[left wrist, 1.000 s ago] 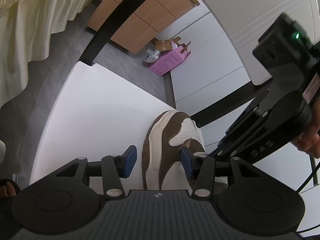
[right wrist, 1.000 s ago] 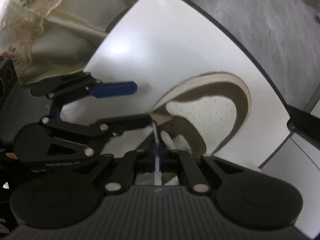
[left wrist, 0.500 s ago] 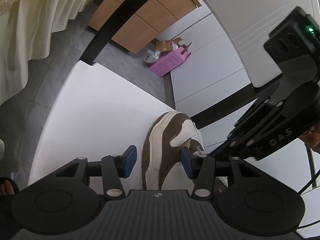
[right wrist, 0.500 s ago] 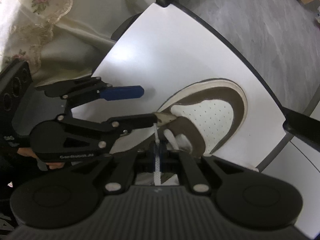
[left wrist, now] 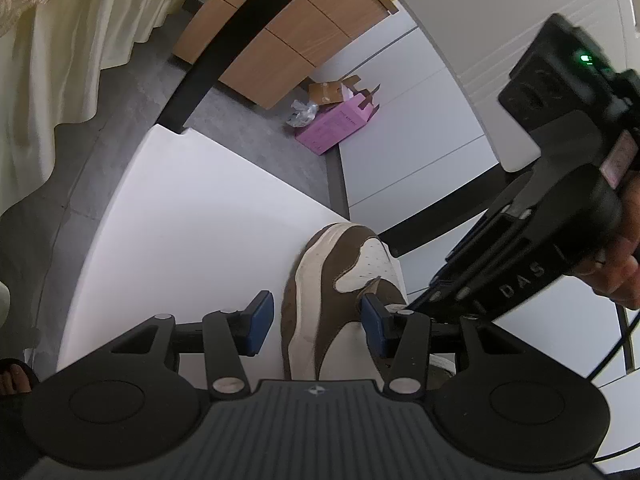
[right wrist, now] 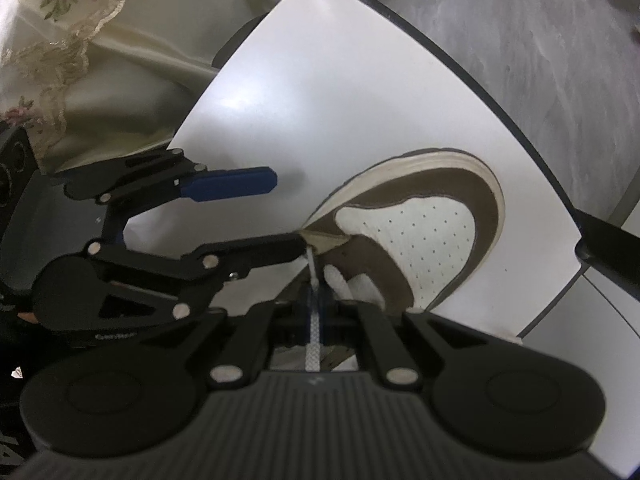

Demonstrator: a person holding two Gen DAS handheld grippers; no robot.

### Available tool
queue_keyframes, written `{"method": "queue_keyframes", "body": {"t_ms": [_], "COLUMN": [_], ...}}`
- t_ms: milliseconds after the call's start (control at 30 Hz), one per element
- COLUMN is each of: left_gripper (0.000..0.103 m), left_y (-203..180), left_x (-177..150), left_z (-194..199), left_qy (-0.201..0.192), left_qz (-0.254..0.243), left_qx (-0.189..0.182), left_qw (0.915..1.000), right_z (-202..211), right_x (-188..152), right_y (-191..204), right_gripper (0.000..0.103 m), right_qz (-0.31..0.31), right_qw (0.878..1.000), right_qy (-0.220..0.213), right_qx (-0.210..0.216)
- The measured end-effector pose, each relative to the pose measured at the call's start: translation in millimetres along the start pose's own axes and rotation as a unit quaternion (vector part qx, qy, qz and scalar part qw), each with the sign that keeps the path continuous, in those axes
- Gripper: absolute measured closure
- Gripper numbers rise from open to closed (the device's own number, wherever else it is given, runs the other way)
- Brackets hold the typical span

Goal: Lace up shoes with both hands

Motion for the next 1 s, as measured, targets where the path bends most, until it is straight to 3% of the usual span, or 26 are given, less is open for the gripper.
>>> {"method": "queue_keyframes", "body": {"t_ms": [133, 300, 467, 700, 1000], "left_gripper": [0.052, 0.052, 0.052, 0.053, 0.053], "left_y": [-3.7, 6.1, 10.5, 12.4, 15.0], "left_x": [-1.1, 8.3, 11.5, 14.5, 12.1], "left_z": [4.3, 11.5, -7.1, -12.2, -18.6], "left_qy": [-0.006, -0.032, -0.017, -0.016, 0.0], "left_qz": [-0.005, 0.035, 0.046, 0.068, 0.063], "left_qx": [-0.007, -0.031, -0.029, -0.068, -0.064], "left_qw": [0.9999, 0.9984, 0.9984, 0.9952, 0.996], "right_z": [-3.0, -5.3, -6.4, -10.7, -7.8], "right_x": [2.5, 4.6, 5.8, 9.0, 8.2], "right_y": [-3.2, -4.6, -4.6, -3.7, -4.1], "right_gripper": [0.099, 0.099, 0.099, 0.1, 0.099], "right_qz": [-0.012, -0.018, -0.017, -0.013, -0.022], "right_qw": [1.0, 1.0, 1.0, 0.999, 0.999], "right_qy": [0.002, 0.006, 0.015, 0.044, 0.046], "right_qx": [0.013, 0.015, 0.015, 0.001, -0.002]}}
Point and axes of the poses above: each gripper's, at about its wrist camera, not at the fingertips, and z roughly against the way its jaws point, y to its left, x to its top, the point moved 8 cm from there along -z, roughly the way its jaws point, and after that the axes turned 10 degrees about y, right-handed, at the moved point
